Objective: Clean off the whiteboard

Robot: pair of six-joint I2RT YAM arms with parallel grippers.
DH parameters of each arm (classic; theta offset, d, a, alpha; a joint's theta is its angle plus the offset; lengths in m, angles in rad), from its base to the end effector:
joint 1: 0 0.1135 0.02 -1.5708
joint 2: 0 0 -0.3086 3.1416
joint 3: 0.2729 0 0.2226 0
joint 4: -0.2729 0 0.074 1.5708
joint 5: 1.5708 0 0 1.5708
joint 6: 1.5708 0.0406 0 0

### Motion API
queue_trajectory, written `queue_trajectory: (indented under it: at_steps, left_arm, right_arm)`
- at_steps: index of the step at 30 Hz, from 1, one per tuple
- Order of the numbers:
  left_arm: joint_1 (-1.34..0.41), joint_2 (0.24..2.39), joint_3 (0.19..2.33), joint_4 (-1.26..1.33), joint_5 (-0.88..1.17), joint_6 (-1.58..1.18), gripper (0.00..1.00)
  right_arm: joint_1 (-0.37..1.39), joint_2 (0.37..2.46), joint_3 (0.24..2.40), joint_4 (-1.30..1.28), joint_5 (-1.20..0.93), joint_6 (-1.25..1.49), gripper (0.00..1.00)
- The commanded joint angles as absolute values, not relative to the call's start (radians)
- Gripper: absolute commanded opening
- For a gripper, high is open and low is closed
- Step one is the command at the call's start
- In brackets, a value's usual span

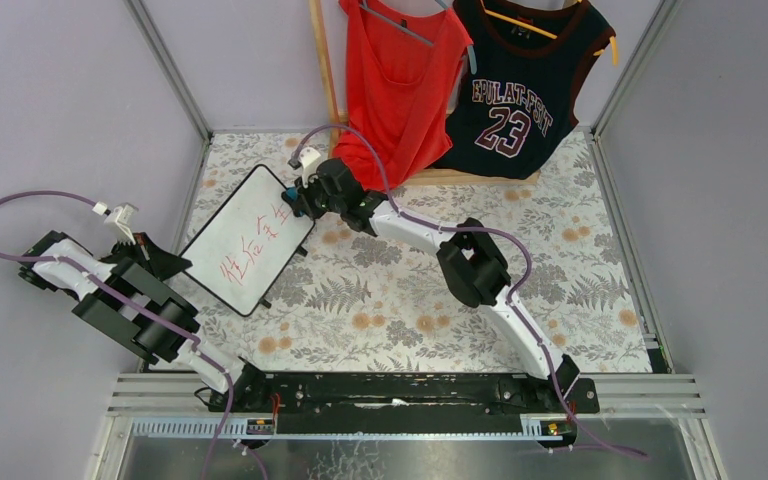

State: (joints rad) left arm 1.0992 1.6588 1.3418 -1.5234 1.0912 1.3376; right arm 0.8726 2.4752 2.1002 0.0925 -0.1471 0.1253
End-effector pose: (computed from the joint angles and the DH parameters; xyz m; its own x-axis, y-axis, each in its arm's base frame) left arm 0.1433 0.2017 0.3217 -0.6056 -0.1993 -0.7704 0.3063 0.8352 -0.4567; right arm 0.3771 0.4586 0.2498 -0.2838 -0.1459 -0.9477 -0.8192 0.5506 0.1606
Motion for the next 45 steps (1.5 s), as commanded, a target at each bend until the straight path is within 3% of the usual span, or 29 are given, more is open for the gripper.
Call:
queue_trajectory:
  at_steps: [1, 16, 30, 45]
  left_arm:
    - [1.111, 1.660, 1.321, -1.451, 1.019, 1.360, 0.00]
    - [1.110, 1.654, 1.312, -1.451, 1.012, 1.362, 0.00]
    - [1.111, 1.651, 1.300, -1.451, 1.001, 1.383, 0.00]
    - [1.108, 1.645, 1.253, -1.452, 0.917, 1.484, 0.00]
  right_arm:
    - [0.893, 2.452, 2.129, 0.204, -0.130, 0.119, 0.00]
    - [0.977, 2.562, 2.283, 0.137, -0.118, 0.042, 0.00]
    - [1.134, 2.458, 2.124, 0.183, -0.185, -0.022, 0.00]
    - [1.075, 2.475, 2.129, 0.192, -0.088, -0.078, 0.00]
